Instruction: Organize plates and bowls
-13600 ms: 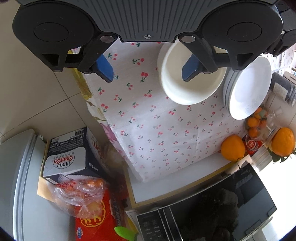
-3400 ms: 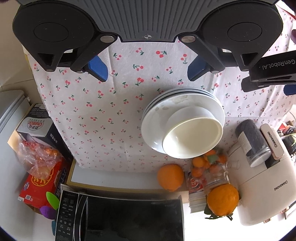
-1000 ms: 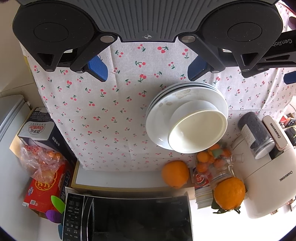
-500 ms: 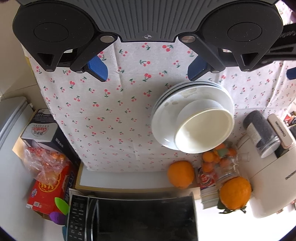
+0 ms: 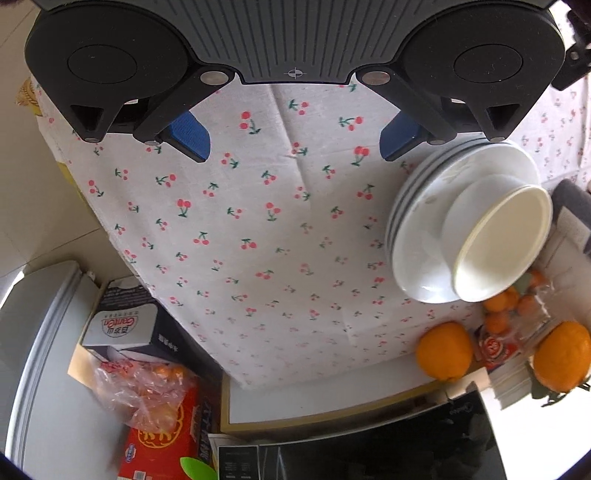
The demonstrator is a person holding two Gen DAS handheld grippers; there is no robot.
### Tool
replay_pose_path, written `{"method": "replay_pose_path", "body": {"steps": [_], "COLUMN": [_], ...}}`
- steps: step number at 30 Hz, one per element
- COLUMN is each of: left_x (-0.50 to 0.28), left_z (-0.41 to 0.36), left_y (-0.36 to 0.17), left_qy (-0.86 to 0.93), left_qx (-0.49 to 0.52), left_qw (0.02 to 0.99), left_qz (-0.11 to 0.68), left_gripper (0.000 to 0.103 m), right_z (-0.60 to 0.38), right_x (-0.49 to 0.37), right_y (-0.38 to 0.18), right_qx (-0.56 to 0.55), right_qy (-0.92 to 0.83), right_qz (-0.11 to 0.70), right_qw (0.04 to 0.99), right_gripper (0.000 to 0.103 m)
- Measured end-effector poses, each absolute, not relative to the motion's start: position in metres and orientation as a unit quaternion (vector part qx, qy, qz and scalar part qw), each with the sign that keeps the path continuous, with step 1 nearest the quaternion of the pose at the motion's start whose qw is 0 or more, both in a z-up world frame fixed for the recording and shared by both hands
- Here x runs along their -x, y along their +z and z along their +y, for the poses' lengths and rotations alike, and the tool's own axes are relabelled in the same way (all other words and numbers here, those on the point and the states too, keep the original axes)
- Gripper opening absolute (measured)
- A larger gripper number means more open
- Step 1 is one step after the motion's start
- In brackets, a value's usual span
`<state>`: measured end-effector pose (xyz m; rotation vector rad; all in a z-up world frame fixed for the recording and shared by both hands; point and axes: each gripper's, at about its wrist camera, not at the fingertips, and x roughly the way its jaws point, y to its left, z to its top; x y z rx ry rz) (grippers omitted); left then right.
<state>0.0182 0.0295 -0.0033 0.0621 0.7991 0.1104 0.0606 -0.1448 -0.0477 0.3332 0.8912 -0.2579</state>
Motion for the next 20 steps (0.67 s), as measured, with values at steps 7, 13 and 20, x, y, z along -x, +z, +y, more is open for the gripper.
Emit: {"method": "replay_pose_path", "body": {"steps": [7,13,20], "left_x": [-0.0173,-0.0171,-0.016], "left_z": [0.0296,0.0294,0.027], "left_y": [-0.0017,-0.0016,-0.0016], "left_qy": [0.053,0.054,0.052], "left_qx": [-0.028,-0.028,-0.031], "left_qw": [0.921,0.92,0.922], "left_qz": [0.386,0.386,0.383], "left_gripper": [0.103,0.103,0.103], "right_z": [-0.1483,-0.1445,-0.1431], "right_x": [-0.0622,-0.0616,-0.0632], "right_y": [-0.0503,-0.0481,-0.0521], "right_qx": [-0.166,-0.158,-0.147], "right_qy": [-0.128,-0.123,-0.132], "right_qz": [0.432,0.428,0.428], "right_qw": [0.877,0.881,0.882], "right_gripper": [0.099,0.099,0.099]}}
